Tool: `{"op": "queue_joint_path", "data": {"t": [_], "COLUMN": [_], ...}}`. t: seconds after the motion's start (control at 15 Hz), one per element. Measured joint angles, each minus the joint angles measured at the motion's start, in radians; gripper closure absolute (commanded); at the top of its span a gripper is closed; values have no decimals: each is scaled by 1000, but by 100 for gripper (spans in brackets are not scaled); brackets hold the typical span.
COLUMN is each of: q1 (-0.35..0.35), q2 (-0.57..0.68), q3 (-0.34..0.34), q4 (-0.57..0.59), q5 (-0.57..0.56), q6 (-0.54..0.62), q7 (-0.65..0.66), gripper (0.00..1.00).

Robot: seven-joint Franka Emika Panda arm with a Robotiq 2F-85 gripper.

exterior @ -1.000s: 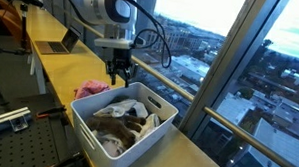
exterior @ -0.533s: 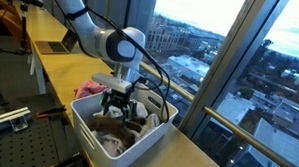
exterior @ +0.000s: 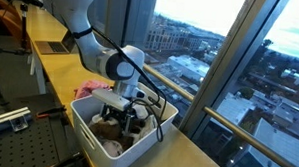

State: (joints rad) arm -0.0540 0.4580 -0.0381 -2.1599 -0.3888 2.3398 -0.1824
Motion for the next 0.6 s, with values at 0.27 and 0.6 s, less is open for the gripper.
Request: {"op": "queue_joint_path", "data": {"t": [0.27,0.6], "q1": [2,6], "q2": [12,-14], "q3": [0,16], "q4": [17,17], "q5": [0,14], "q6": [0,-1], "q7": [-3,-12], "gripper": [71,93]}}
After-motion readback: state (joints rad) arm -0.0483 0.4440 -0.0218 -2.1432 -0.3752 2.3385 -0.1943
